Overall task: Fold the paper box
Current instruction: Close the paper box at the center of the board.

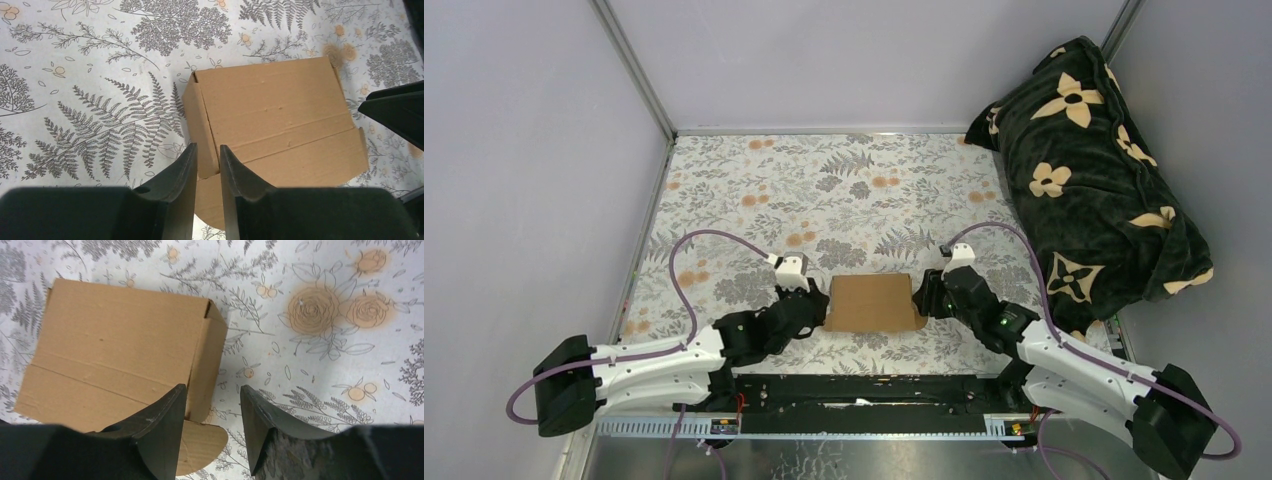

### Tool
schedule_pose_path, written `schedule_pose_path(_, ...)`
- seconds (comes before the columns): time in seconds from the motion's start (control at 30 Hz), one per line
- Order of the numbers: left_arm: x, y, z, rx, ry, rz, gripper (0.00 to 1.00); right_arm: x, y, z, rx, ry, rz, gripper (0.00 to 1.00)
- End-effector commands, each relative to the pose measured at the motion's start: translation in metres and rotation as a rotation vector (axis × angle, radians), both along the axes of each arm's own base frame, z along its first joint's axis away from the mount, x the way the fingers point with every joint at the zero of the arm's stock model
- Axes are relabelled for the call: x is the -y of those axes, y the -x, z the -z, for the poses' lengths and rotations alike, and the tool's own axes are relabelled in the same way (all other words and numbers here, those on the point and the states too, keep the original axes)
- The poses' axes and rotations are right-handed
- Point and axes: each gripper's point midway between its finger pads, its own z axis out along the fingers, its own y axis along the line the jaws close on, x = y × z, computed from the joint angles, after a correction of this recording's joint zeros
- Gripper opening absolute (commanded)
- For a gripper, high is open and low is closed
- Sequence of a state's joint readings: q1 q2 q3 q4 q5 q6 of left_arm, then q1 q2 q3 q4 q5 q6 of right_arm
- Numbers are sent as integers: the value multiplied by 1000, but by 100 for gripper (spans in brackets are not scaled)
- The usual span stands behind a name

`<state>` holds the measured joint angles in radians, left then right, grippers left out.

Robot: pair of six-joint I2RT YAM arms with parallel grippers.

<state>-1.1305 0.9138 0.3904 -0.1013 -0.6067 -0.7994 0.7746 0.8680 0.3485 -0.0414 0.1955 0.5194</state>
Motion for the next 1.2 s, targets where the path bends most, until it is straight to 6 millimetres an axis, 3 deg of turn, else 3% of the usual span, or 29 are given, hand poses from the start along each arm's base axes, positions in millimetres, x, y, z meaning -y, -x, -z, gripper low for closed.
schedule_pose_path(0.0,14,-10,-31,72,104,1,29,-6,-14,-35,73,-18,-8,52)
schedule_pose_path(0.17,21,-9,-34,83,127,34,35,-23,-10,-37,72,-66,-88,53)
schedule_pose_path(0.6,32,2,18,-48,44,80,40,-27,9,16,-133,15,-137,51)
schedule_pose_path(0.83,37,1,40,-93,-15,85,39,-25,9,26,-175,58,-133,51)
schedule_pose_path(1.17,39,2,31,-87,8,96,39,-23,10,30,-204,91,-134,50)
